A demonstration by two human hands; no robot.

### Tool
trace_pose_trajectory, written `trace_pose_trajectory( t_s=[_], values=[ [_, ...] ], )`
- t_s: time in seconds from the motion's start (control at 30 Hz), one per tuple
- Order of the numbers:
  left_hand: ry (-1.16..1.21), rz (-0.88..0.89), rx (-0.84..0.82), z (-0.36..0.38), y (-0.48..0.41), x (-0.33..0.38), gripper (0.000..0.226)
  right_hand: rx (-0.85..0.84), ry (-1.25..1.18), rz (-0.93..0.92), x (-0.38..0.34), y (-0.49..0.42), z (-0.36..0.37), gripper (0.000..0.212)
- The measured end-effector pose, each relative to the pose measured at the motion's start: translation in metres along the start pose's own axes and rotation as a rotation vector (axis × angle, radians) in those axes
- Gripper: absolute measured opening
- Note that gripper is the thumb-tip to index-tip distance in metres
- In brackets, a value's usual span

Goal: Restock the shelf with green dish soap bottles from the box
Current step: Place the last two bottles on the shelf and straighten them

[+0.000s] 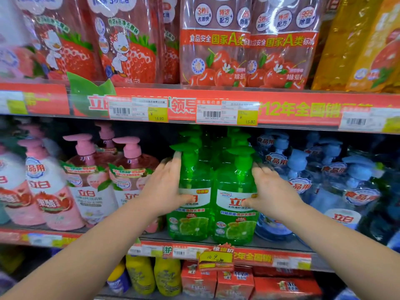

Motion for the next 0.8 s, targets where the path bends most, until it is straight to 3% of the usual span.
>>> trace_pose_trajectory(
  t_s=[0.1,0.4,0.8],
  values=[
    [-0.021,0.011,0.002,-0.0039,0.0018,0.0,0.114,-0.033,-0.001,0.02,-0.0016,0.0009,0.0006,0.104],
    [-0.009,0.027,-0.064,-0.0081,-0.0024,-0.0076,0.106,-0.006,-0.002,0.019,-0.0003,-0.0006,-0.0001,0.097],
    [-0.057,0.054,0.001,-0.0086,0.0019,-0.0013,0.104,0.001,-0.003,0.02,-0.0038,0.0039,0.0011,0.1]
  ],
)
Point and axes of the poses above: each hand's wrist, its own y-axis away from the middle knuckle, its own z-axis out of the palm, x = y × z, the point moved 5 cm from there along -y, towards the middle knuckle, and after that the axes turned 5 degrees about -y, right-handed, at the moved point
